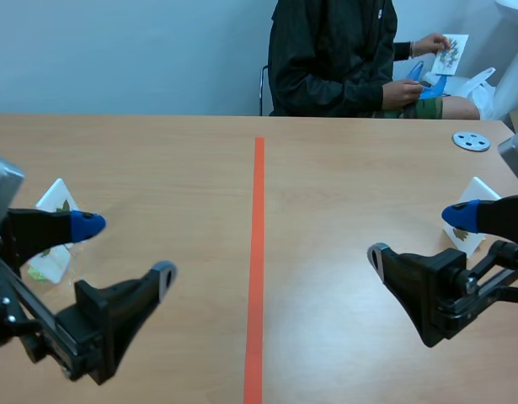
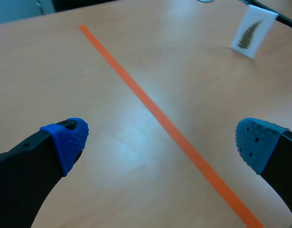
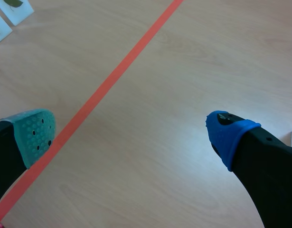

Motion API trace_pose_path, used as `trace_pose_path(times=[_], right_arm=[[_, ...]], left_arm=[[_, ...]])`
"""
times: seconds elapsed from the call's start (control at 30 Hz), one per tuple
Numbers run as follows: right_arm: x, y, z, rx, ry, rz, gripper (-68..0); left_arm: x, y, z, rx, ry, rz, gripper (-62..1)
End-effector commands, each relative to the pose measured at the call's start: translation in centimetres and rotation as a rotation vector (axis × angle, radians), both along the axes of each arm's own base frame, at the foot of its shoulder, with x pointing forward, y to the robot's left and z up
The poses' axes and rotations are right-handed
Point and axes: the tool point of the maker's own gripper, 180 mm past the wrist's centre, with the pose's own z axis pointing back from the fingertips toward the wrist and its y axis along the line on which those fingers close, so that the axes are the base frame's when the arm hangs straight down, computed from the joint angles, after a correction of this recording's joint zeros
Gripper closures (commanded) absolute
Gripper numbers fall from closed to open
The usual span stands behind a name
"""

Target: Sort the leaf by its shape. The table is split by an orange tape line. A compound leaf with several leaflets goes to the left side, a simple leaf with one blade goes to the right side. Return to the home posture when a red brick is placed on the table.

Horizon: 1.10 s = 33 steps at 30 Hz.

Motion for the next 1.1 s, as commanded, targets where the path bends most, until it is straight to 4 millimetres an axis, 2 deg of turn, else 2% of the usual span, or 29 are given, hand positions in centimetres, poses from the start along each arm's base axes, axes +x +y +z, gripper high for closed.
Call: trace_pose_path(times=[0.0,0.13,0.8,1.07], right_arm=[[0.6,-0.3,0.8,0.008,-0.032,-0.007,-67.9],[0.5,-0.3,0.8,0.008,-0.032,-0.007,-67.9],[0.6,-0.2,0.9,0.011,-0.036,-0.007,-67.9],[0.6,-0.2,0.9,0.011,-0.035,-0.007,-67.9]], left_arm=[[0.0,-0.5,0.3,-0.025,-0.008,-0.007,-62.3],[-0.3,-1.6,0.3,-0.044,-0.004,-0.033,-62.3],[-0.2,-1.6,0.4,-0.049,-0.009,-0.033,-62.3],[0.2,-1.6,1.1,-0.064,-0.038,-0.030,-62.3]])
